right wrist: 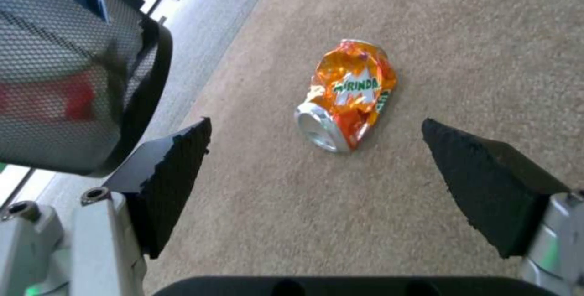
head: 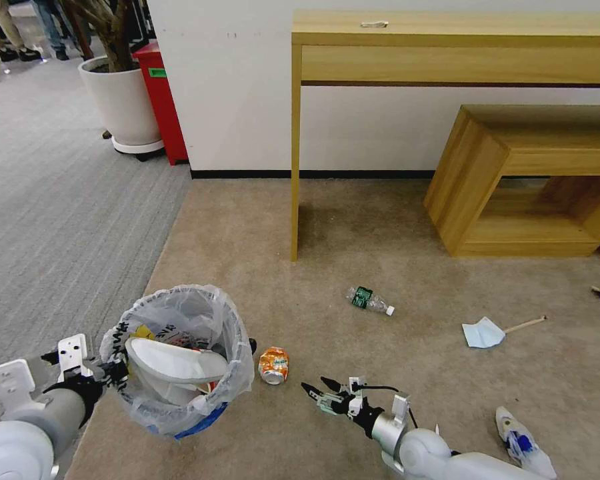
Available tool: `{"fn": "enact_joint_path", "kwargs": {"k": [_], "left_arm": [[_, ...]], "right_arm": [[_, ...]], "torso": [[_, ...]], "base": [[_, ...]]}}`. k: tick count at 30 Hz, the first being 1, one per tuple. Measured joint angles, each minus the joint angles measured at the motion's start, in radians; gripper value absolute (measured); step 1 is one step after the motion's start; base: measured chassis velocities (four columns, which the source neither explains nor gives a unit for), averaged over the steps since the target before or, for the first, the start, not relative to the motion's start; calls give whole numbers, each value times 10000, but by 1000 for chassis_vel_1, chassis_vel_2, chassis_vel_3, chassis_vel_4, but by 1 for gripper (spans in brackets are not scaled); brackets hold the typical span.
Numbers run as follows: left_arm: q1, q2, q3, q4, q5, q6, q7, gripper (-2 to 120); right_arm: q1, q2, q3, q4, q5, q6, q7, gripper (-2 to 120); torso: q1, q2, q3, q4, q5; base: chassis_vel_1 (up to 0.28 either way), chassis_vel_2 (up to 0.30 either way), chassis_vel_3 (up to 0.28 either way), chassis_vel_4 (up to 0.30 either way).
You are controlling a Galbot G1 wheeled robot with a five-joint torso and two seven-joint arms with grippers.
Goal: Pick up the trash bin and place the garbage on the floor into it.
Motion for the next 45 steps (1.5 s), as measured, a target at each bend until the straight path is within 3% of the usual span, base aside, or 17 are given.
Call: {"fn": "enact_joint_path", "kwargs": {"k": [45], "left_arm": [[229,-47,-128,-231,-81,0,-47,1]], "right_arm": [[78,-182,31,396,546,-288,-503,89]], "torso": [[0,0,0,0,0]], "base": [[0,0,0,0]]}}
